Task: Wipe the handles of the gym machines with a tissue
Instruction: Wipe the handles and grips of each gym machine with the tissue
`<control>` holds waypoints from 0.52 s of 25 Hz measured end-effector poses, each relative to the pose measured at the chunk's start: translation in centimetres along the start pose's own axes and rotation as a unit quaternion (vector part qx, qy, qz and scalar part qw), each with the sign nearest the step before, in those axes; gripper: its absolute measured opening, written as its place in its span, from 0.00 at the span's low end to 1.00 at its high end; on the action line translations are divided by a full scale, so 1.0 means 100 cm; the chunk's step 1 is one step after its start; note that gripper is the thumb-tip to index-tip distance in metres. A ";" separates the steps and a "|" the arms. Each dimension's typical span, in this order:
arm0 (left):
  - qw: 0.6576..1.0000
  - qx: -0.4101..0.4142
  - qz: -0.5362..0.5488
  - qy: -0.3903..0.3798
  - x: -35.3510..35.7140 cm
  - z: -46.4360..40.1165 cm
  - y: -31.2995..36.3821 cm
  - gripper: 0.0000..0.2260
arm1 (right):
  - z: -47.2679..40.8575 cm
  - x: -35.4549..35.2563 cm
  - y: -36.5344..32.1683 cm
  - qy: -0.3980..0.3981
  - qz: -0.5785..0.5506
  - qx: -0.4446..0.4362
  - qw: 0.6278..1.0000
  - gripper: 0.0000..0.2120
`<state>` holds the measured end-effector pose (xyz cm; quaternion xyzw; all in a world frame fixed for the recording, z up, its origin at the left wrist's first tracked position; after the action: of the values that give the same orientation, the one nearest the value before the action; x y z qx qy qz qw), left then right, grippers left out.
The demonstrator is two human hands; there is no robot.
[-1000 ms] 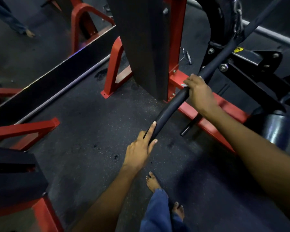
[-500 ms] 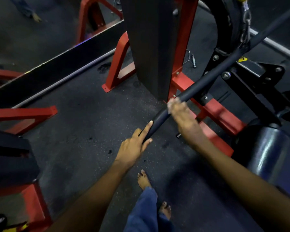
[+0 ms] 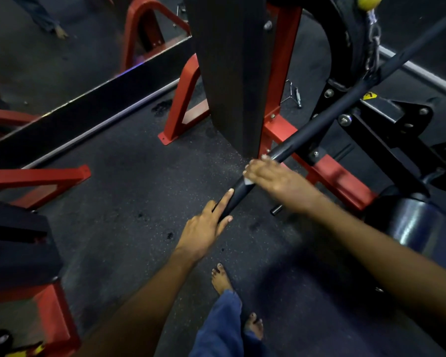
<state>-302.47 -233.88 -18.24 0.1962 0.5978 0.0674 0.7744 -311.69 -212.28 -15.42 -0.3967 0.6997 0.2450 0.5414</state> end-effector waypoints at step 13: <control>1.000 0.010 -0.006 0.020 0.004 0.001 0.001 0.29 | -0.018 -0.027 0.083 -0.060 0.043 0.243 0.967 0.09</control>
<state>-302.25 -233.64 -18.57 0.1990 0.6150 0.0603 0.7606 -319.21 -208.18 -13.07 -0.2073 0.7211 0.1142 0.6511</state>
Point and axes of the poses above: each hand's wrist, its own z-axis away from the middle knuckle, its own x-axis out of the palm, y = z × x, the point moved 1 cm from there along -z, towards the middle knuckle
